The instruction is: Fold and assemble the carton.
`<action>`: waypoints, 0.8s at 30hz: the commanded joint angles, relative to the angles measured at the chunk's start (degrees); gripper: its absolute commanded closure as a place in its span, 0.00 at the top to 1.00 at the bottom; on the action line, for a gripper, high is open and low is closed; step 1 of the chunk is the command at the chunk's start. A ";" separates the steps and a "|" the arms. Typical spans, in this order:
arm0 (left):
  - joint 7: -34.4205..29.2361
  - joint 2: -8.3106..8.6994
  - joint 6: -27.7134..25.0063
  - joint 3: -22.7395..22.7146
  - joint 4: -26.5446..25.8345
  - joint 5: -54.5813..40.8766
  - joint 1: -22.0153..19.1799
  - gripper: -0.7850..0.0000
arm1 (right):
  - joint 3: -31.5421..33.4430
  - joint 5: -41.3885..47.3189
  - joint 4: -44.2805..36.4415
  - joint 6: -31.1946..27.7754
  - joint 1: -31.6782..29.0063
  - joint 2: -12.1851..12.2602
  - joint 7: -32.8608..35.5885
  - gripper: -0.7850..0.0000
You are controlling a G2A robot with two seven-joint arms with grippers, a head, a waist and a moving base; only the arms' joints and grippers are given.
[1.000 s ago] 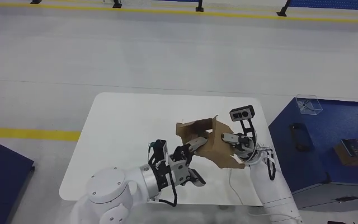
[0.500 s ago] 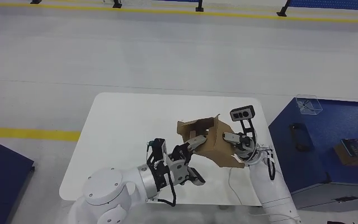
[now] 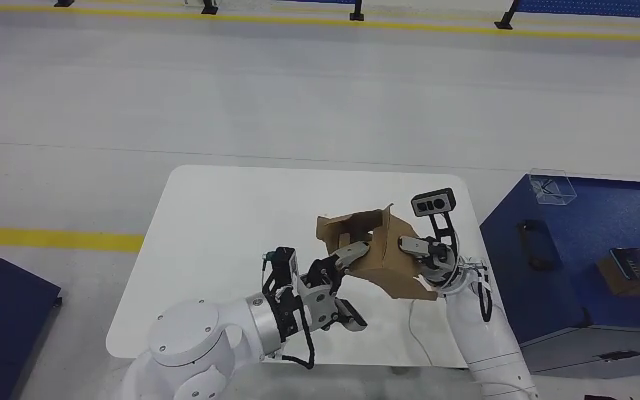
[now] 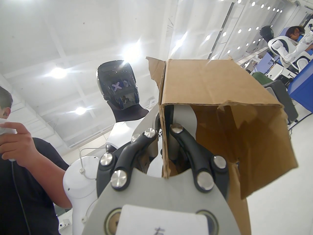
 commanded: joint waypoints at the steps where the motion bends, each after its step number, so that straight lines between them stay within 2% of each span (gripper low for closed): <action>1: 0.00 0.00 0.00 0.00 0.00 0.00 0.00 1.00 | 0.00 0.00 0.00 0.00 0.00 0.00 0.00 0.00; 14: 0.00 0.00 0.00 0.00 0.00 0.00 0.00 1.00 | 0.00 0.00 0.00 0.00 0.00 0.00 0.00 0.00; 16: -0.19 0.12 0.02 0.39 -0.88 2.22 0.05 1.00 | 0.00 0.00 0.00 0.00 0.00 0.00 0.00 0.00; 22: 0.29 0.92 -0.66 -0.56 -6.56 11.37 2.44 1.00 | -1.06 0.10 0.34 5.39 -0.03 0.00 -2.66 0.00; 24: 0.18 1.09 -0.89 -1.84 -6.57 12.11 3.15 1.00 | -1.34 0.35 1.33 7.19 0.68 0.01 -2.13 0.00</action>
